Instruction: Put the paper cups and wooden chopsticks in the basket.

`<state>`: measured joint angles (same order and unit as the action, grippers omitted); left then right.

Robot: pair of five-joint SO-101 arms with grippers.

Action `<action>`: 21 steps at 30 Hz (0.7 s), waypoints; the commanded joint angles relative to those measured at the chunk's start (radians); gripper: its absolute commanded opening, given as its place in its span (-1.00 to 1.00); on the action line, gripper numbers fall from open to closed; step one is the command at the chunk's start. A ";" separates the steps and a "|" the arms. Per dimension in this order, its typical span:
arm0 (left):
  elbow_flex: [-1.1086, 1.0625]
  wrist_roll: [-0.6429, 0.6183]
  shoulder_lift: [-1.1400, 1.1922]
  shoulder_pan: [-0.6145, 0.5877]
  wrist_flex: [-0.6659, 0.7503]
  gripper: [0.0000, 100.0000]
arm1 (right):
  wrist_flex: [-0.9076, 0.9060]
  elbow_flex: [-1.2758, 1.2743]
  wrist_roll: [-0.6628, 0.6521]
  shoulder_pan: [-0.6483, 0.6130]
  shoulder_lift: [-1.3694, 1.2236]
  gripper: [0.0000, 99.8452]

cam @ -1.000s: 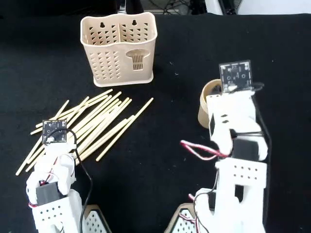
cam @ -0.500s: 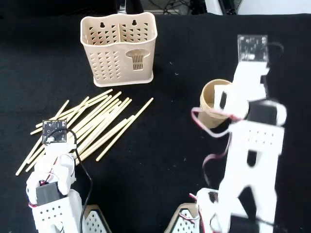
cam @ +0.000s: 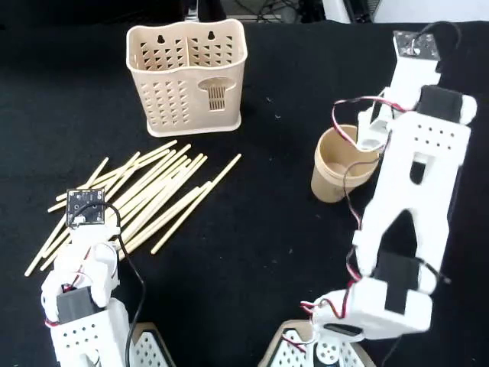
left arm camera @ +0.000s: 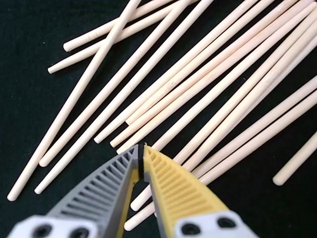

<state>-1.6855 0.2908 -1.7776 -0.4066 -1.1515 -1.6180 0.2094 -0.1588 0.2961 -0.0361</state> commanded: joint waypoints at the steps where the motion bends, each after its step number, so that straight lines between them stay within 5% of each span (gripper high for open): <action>1: -0.013 0.008 -0.006 -0.008 -0.003 -0.93 | -0.006 0.051 -0.009 -0.044 -0.018 -0.55; 21: -0.013 0.008 -0.005 -0.008 -0.003 -0.93 | 0.063 0.041 -0.098 -0.021 -0.208 -0.58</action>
<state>-1.6855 0.2908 -1.7776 -0.4066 -1.1515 -1.5581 0.2555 -0.2325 0.2746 -0.2110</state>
